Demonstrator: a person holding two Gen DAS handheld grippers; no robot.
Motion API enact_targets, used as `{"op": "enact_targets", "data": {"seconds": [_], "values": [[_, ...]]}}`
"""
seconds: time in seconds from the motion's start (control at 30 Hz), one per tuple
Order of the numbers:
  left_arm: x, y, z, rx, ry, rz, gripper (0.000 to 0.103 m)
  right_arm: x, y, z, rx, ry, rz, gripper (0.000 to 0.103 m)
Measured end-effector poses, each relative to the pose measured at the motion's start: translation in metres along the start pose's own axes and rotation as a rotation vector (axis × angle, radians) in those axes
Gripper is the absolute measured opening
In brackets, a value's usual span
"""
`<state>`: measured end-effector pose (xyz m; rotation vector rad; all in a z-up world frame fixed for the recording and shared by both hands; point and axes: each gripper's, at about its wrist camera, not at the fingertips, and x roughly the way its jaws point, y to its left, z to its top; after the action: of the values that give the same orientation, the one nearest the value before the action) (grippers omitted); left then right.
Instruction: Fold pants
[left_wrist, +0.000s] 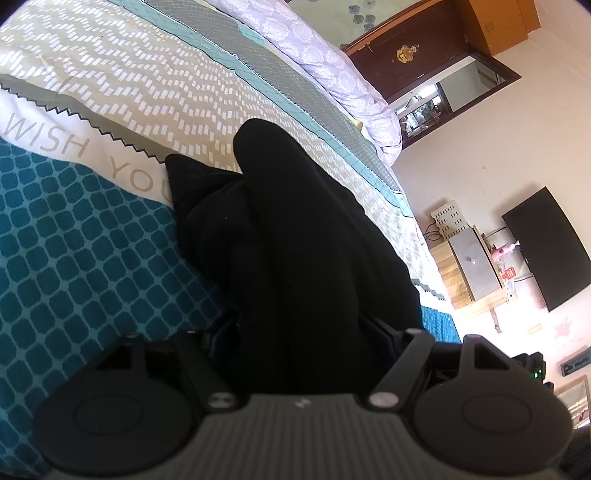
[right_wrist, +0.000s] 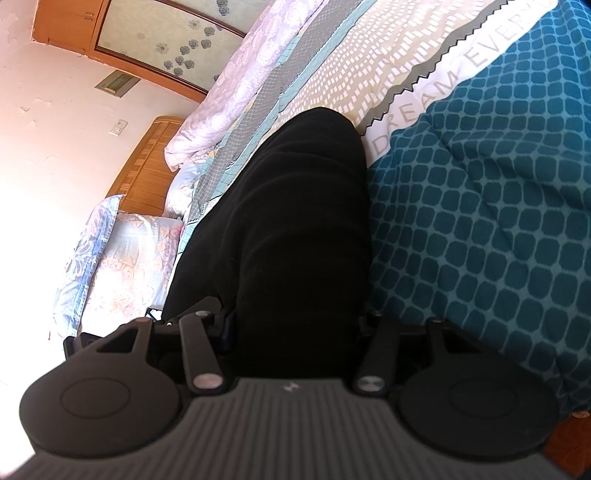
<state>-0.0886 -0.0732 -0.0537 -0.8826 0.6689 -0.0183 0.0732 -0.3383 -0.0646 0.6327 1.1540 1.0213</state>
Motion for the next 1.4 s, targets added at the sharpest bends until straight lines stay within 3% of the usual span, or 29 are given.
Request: {"op": "enact_targets", "data": {"seconds": [0.37,0.47,0.53,0.6,0.73,0.9,1.13,1.27,1.4], "values": [[-0.001,-0.006,-0.001,0.006,0.023,0.027,0.074,-0.003,0.019,0.002,-0.109,-0.004,-0.084,0.064],[-0.001,-0.005,-0.001,0.006,0.018,0.033,0.073,0.002,0.020,0.004,-0.136,0.007,-0.086,0.056],[-0.002,-0.008,-0.001,0.026,0.016,0.045,0.064,0.004,0.025,0.008,-0.160,0.016,-0.080,0.047],[-0.006,-0.013,0.001,0.036,0.011,0.023,0.048,0.004,0.034,0.011,-0.200,0.015,-0.073,0.044],[-0.023,-0.032,0.022,0.067,-0.031,-0.011,0.044,0.002,0.064,0.028,-0.288,-0.032,-0.025,0.043],[-0.030,-0.065,0.078,0.202,-0.128,-0.021,0.044,0.015,0.091,0.079,-0.368,-0.131,0.048,0.043],[0.020,-0.095,0.206,0.364,-0.195,0.020,0.044,0.082,0.121,0.191,-0.479,-0.288,0.055,0.043],[0.085,-0.073,0.277,0.366,-0.211,0.056,0.044,0.147,0.108,0.255,-0.500,-0.336,-0.005,0.043],[0.173,-0.013,0.316,0.292,-0.170,0.121,0.045,0.223,0.058,0.309,-0.432,-0.272,-0.104,0.043]]}}
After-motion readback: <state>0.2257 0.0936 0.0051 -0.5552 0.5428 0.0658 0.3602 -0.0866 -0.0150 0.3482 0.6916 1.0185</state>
